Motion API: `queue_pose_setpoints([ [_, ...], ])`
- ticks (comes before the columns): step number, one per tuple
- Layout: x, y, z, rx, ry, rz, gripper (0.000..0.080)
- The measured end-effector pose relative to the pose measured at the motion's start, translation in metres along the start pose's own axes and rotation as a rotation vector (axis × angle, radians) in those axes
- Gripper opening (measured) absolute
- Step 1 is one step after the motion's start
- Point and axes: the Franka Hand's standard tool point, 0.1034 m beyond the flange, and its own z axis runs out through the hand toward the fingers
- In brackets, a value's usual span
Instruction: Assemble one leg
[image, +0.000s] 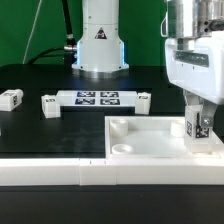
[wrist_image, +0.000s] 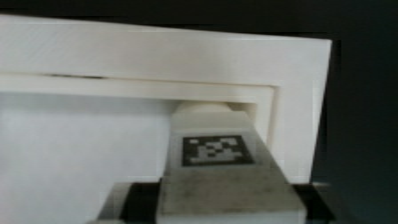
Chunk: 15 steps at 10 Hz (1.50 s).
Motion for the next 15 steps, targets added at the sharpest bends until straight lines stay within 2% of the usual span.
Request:
queue_pose_setpoints([
  [4,-0.0011,0.0001,0.0002,-0.001,-0.002,-0.042,0.0294],
  [5,-0.0007,0.0004,0.0000,-0.009,0.000,-0.177,0.0464],
  [6,-0.0032,0.0017,-0.0013,-0.044,-0.003,-0.372,0.0604],
  [7,-0.0041,-0.0009,-0.0030,-0.043,-0.004,-0.494,0.0638],
  [13,-0.0076,-0.0029,-0.0046,-0.065,-0.012,-1.172,0.0649],
  [15,-0.0063,-0.0030,-0.0049,-0.087,-0.001,-1.392,0.0649],
])
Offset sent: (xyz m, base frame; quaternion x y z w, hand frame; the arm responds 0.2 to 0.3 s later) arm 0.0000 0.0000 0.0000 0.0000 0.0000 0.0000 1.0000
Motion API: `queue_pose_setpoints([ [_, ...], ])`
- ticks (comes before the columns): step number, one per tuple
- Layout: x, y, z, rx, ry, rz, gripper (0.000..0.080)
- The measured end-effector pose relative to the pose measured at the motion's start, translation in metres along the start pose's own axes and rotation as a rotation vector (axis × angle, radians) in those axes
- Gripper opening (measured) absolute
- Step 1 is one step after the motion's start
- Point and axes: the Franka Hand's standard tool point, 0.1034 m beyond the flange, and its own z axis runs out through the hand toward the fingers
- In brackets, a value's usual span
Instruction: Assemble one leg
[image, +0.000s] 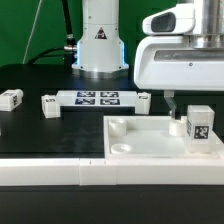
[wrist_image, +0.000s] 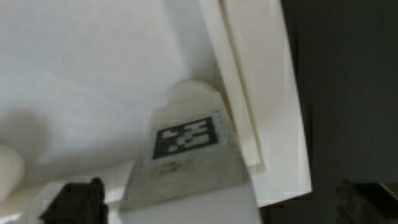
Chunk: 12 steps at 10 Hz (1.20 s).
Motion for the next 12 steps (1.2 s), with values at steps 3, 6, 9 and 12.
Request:
queue_pose_setpoints([
  [3,0.0009,0.0007,-0.0001,-0.002,0.005,-0.057,0.0649],
  [6,0.0011,0.0021,0.0000,-0.004,0.005,-0.055,0.0390],
  [9,0.0012,0.0028,0.0002,-0.003,0.005,-0.021,0.0290],
  [12,0.0020,0.0039,0.0004,0.002,0.020,0.216,0.0290],
])
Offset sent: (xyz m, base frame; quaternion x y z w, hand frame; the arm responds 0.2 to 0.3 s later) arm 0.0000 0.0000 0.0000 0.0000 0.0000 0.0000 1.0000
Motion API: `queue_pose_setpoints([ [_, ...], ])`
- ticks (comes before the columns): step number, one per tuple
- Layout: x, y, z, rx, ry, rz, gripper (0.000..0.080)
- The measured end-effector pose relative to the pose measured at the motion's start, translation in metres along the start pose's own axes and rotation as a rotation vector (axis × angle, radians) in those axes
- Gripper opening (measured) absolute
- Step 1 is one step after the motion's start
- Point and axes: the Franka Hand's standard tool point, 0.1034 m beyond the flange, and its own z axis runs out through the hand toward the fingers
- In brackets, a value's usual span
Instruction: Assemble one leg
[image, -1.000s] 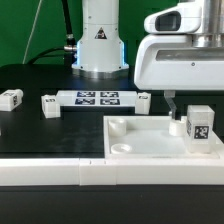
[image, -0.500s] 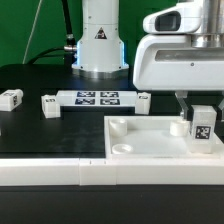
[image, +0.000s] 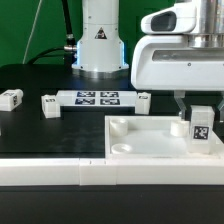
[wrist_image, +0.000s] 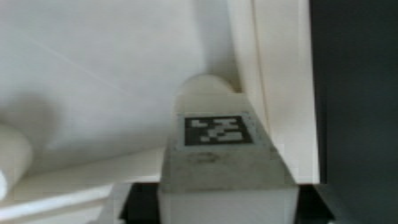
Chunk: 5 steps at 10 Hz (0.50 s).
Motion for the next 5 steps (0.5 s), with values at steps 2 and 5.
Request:
queue_pose_setpoints([
  [2,0.0008,0.0011,-0.0001,0.001,0.001,0.214,0.0290],
  [5,0.0019,0.0032,-0.0003,0.005,0.001,0.535,0.0291],
])
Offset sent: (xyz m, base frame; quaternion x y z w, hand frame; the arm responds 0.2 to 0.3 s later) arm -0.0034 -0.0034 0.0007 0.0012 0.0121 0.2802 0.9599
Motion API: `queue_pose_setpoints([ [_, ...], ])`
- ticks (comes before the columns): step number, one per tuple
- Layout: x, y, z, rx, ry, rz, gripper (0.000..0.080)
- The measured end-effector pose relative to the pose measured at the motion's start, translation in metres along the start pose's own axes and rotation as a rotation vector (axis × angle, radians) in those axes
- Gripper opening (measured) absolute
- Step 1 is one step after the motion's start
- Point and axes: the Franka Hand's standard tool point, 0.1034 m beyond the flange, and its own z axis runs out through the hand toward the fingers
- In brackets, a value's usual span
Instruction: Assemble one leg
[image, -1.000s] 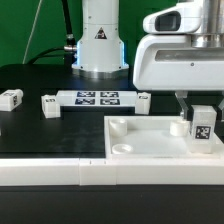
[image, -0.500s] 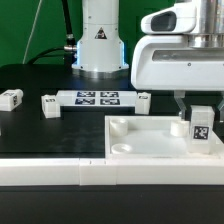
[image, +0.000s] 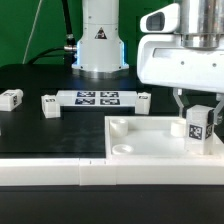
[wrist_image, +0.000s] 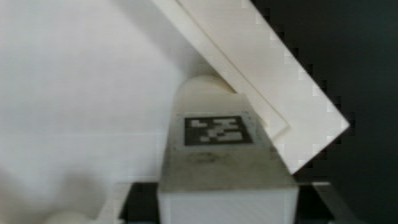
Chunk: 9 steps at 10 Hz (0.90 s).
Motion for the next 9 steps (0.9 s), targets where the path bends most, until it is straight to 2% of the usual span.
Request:
queue_pose_setpoints([
  [4,-0.0006,0.0017,0.0001,0.010,-0.025,0.412,0.0291],
  [7,-0.0053,-0.0001,-0.0002,0.004,-0.029,0.811,0.0291],
  [9,-0.0034,0.0006,-0.0005,0.004,-0.029,0.970,0.0291],
])
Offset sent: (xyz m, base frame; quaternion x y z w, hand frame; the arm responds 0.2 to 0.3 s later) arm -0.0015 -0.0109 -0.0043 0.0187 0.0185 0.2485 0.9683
